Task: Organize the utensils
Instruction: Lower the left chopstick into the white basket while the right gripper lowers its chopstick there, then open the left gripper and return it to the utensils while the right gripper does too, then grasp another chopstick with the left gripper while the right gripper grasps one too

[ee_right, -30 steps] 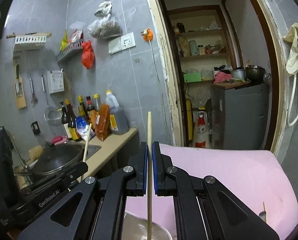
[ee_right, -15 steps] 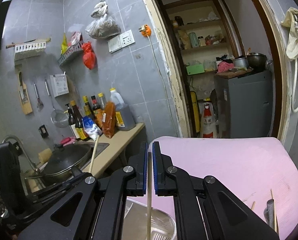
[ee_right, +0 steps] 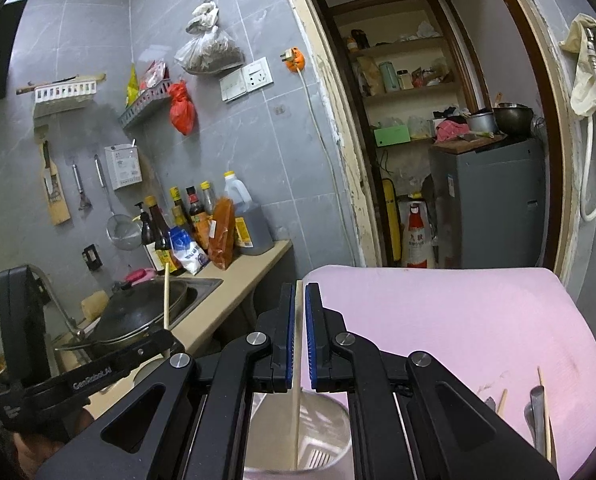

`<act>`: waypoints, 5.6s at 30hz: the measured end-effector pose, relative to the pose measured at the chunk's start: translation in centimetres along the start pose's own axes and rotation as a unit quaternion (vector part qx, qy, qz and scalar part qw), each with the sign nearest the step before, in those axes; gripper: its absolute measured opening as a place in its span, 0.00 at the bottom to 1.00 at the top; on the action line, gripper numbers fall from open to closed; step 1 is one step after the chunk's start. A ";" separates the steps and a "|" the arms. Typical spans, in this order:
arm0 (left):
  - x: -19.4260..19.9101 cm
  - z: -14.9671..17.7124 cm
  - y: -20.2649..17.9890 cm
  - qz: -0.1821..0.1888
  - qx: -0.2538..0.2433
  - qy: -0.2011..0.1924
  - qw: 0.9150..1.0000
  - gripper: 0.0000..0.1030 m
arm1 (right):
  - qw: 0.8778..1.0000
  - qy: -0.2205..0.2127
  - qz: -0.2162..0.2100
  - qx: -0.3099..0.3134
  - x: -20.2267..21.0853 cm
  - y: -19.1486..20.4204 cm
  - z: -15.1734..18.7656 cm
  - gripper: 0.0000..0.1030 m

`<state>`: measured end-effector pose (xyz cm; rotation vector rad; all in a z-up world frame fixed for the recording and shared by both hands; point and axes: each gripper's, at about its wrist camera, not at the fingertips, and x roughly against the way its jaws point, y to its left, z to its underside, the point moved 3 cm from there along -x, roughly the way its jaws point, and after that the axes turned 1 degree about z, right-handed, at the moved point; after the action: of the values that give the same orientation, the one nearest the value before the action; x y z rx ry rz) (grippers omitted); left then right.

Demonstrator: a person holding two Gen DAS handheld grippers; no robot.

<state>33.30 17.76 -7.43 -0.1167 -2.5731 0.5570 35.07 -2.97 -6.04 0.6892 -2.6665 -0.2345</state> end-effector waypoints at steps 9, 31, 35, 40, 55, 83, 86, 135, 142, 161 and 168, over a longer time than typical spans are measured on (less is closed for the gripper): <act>0.2 0.2 -1.3 -0.024 -0.031 -0.012 0.999 0.03 | 1.000 -0.004 0.002 0.000 2.0 -0.6 -0.2 0.06; 0.3 1.6 -3.5 -0.054 -0.057 -0.018 0.997 0.03 | 1.000 0.014 0.014 0.001 6.6 -2.1 1.0 0.23; 0.7 2.7 -4.1 -0.055 -0.061 0.005 0.997 0.03 | 1.000 0.016 0.022 0.000 7.8 -3.0 0.9 0.30; 1.6 3.6 -5.3 -0.053 -0.058 0.019 0.997 0.15 | 0.999 0.007 0.037 -0.006 9.6 -4.4 0.4 0.50; 4.0 2.8 -15.6 0.010 -0.100 -0.040 0.994 0.78 | 0.993 -0.048 0.106 -0.006 15.5 -10.2 -1.9 0.98; -4.3 13.7 -22.2 -0.011 -0.158 0.088 0.983 0.65 | 0.987 0.107 0.117 -0.025 13.0 -22.7 3.7 0.75; -5.7 14.3 -22.1 -0.011 -0.169 0.107 0.980 0.52 | 0.986 0.128 0.099 -0.028 11.6 -23.1 4.6 0.70; -5.0 18.4 -16.3 -0.052 -0.058 0.229 0.970 0.03 | 0.951 0.302 0.049 -0.054 5.3 -24.1 9.5 0.06; -5.4 18.6 -15.3 -0.065 -0.050 0.245 0.966 0.03 | 0.948 0.307 0.057 -0.059 4.8 -24.2 9.4 0.06; -8.4 16.5 -14.7 -0.062 -0.040 0.315 0.946 0.03 | 0.923 0.358 0.096 -0.108 0.5 -24.6 8.7 0.05; -6.3 16.4 -14.2 -0.028 -0.035 0.317 0.948 0.02 | 0.925 0.315 0.083 -0.196 3.0 -25.5 8.4 0.03</act>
<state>31.02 -2.34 -17.50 -0.2091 -1.9598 0.3338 40.30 -26.01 -19.19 0.3287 -1.9635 -0.4056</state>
